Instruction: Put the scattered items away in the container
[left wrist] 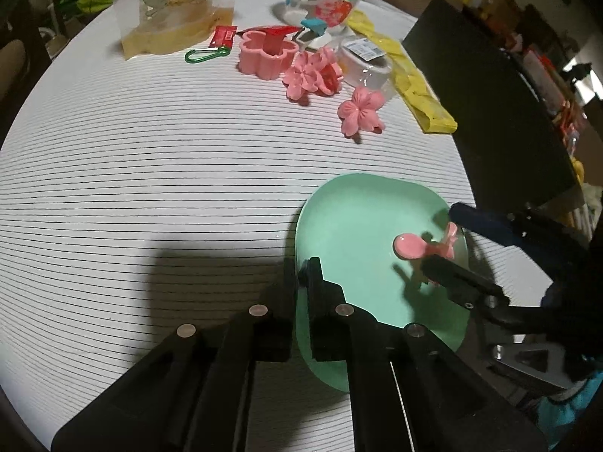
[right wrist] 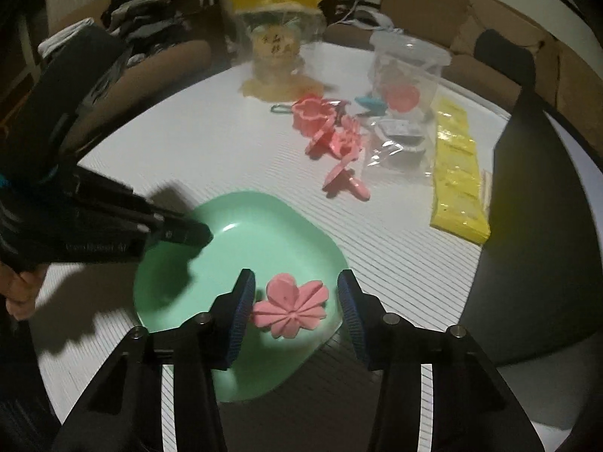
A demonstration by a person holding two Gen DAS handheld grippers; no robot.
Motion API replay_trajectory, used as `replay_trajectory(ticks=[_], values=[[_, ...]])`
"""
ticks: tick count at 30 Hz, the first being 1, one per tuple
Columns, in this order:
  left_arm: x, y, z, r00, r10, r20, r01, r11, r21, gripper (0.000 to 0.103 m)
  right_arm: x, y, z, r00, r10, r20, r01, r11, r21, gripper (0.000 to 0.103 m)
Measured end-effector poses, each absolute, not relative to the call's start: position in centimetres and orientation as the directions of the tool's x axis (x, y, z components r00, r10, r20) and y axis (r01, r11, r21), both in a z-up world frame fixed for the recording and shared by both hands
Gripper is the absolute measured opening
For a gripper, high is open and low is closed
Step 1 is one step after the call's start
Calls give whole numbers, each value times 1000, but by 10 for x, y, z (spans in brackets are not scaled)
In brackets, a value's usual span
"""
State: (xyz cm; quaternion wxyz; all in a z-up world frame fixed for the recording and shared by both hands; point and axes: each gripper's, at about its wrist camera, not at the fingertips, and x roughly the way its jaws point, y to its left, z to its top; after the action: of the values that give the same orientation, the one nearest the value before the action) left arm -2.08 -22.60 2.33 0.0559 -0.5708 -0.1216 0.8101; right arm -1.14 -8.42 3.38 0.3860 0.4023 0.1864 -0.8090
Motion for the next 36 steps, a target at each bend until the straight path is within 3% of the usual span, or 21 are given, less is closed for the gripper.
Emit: replay_trajectory(ticks=[4, 15, 18, 22, 25, 28, 31, 33, 35, 36], values=[[-23, -227, 22, -341, 235, -910, 66, -960, -272, 9, -8, -86, 34, -380, -486, -787, 791, -612, -4, 33], [-25, -223, 23, -346, 215, -913, 79, -963, -256, 9, -53, -103, 83, -400, -592, -700, 710, -683, 172, 33], [-25, -221, 23, -348, 206, -915, 77, -966, -247, 9, -80, -113, 74, -362, -597, -716, 653, -710, 262, 34], [-25, -219, 23, -348, 211, -914, 64, -967, -247, 14, -87, -96, 74, -359, -578, -733, 553, -764, 331, 49], [-25, -216, 23, -350, 224, -910, 48, -965, -256, 22, -63, -75, 74, -381, -520, -764, 546, -794, 268, 54], [-25, -212, 24, -352, 202, -914, 42, -972, -232, 22, -33, -61, 60, -374, -439, -817, 549, -815, 186, 54], [-24, -209, 24, -352, 175, -920, 39, -979, -201, 17, -11, -50, 45, -335, -433, -837, 553, -809, 198, 54], [-23, -205, 24, -349, 137, -927, 28, -987, -156, 10, -6, -51, 31, -290, -439, -850, 552, -803, 227, 53], [-21, -204, 24, -344, 135, -929, 24, -988, -153, 9, -4, -55, 18, -258, -431, -865, 543, -805, 239, 39], [-20, -203, 25, -343, 142, -929, 22, -987, -159, 9, -4, -56, 19, -265, -435, -861, 543, -805, 240, 38]])
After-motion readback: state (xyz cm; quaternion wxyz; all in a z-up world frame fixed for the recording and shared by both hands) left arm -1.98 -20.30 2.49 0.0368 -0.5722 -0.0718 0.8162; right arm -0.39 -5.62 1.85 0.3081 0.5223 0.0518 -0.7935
